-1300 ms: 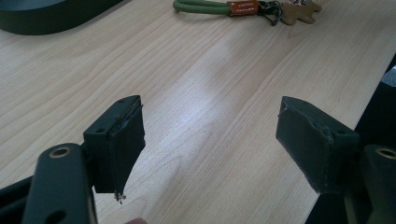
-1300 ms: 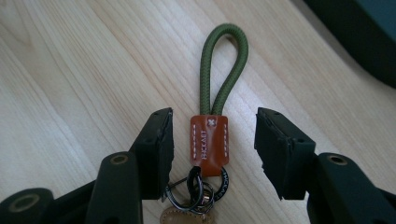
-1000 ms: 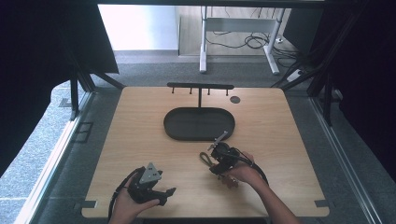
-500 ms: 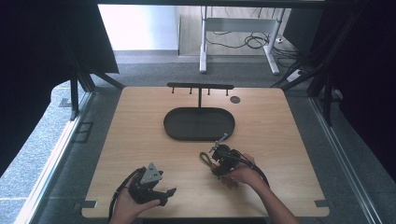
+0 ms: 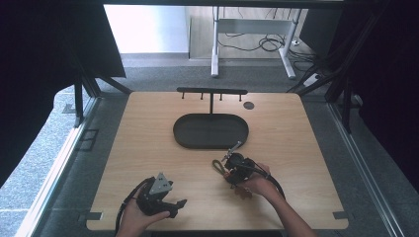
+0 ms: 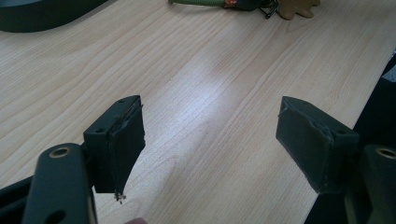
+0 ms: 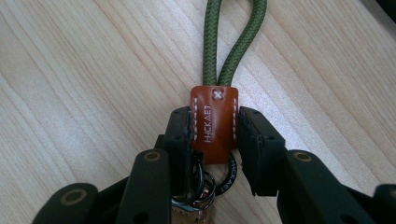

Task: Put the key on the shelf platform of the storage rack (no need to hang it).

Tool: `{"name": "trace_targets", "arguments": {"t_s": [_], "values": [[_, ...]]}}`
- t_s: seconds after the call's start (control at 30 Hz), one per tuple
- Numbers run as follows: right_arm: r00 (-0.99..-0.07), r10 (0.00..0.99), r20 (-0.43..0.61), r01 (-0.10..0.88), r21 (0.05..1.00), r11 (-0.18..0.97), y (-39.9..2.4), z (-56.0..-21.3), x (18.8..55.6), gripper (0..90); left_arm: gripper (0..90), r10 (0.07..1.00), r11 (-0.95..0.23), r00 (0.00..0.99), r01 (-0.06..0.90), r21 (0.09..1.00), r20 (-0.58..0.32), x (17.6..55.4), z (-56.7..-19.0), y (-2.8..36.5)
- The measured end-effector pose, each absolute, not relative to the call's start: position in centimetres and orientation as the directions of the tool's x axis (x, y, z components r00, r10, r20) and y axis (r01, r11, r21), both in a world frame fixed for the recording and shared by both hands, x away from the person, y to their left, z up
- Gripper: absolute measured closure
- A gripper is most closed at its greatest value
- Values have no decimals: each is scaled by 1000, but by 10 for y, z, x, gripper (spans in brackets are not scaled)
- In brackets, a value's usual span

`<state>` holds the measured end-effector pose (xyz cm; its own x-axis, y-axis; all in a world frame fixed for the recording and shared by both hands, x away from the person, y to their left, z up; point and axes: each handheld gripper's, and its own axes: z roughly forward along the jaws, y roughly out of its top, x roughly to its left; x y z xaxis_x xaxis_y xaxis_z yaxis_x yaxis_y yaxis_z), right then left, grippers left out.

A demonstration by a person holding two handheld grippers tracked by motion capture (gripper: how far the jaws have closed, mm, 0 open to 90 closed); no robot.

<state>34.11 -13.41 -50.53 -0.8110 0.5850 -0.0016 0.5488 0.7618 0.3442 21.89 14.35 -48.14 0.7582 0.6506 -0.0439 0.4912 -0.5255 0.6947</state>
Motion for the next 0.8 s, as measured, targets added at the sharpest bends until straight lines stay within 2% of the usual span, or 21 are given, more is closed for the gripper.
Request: {"name": "trace_targets", "arguments": {"t_s": [0.27, 0.8], "values": [[-822, 569, 2, 532, 360, 767, -136, -501, 341, 667, 241, 651, -526, 758, 493, 693, -44, 219, -482, 144], [-818, 574, 21, 522, 446, 727, -153, -452, 331, 670, 241, 650, -525, 758, 489, 696, -43, 219, -481, 144]]}}
